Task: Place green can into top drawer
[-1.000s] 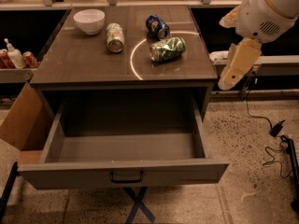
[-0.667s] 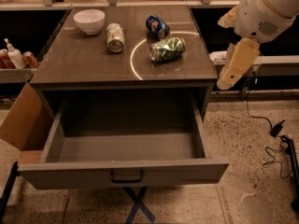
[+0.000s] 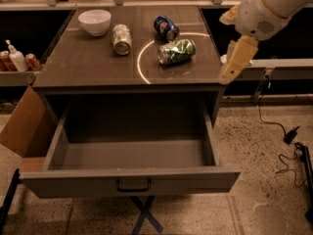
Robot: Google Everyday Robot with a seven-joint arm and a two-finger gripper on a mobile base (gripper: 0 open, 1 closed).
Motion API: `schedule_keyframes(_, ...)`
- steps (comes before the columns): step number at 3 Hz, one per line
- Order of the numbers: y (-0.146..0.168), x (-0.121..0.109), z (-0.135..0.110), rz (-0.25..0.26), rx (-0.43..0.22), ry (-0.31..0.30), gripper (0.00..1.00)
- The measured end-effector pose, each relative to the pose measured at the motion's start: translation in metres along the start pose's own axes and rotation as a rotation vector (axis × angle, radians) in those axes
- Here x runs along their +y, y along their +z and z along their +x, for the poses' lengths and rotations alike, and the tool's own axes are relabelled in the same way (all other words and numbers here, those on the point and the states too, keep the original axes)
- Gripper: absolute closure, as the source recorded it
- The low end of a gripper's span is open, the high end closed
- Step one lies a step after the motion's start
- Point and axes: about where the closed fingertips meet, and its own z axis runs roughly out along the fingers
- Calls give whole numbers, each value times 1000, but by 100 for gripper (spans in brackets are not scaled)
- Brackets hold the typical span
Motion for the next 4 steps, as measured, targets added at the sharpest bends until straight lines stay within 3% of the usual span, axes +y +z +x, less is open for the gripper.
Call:
schedule_keyframes(2, 62, -62, -8, -34, -30, -67, 0)
schedule_keyframes(4, 105, -96, -15, -25, -5, -128, 0)
